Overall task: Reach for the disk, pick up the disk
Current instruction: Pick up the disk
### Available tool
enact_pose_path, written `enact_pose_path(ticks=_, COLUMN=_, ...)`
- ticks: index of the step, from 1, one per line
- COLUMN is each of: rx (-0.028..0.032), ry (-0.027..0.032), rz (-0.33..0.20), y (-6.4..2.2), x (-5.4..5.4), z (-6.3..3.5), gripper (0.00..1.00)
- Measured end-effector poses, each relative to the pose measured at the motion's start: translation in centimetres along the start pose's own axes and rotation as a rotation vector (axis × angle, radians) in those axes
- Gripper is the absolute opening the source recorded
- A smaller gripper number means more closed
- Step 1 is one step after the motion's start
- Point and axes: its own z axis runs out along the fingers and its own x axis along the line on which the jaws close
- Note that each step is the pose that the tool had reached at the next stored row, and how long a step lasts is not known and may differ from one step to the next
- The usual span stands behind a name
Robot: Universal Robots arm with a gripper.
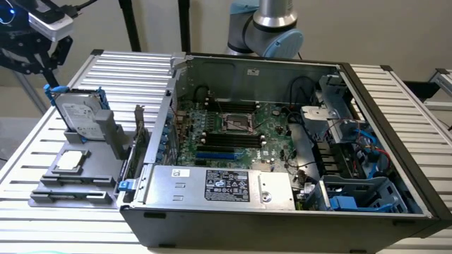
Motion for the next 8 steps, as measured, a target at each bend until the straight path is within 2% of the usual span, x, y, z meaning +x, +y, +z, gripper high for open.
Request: enact_pose_path(ticks=8, rx=-0.0003, ry=0.0050, rz=-0.144, y=0.00, x=0.00, z=0.00, gripper=0.11)
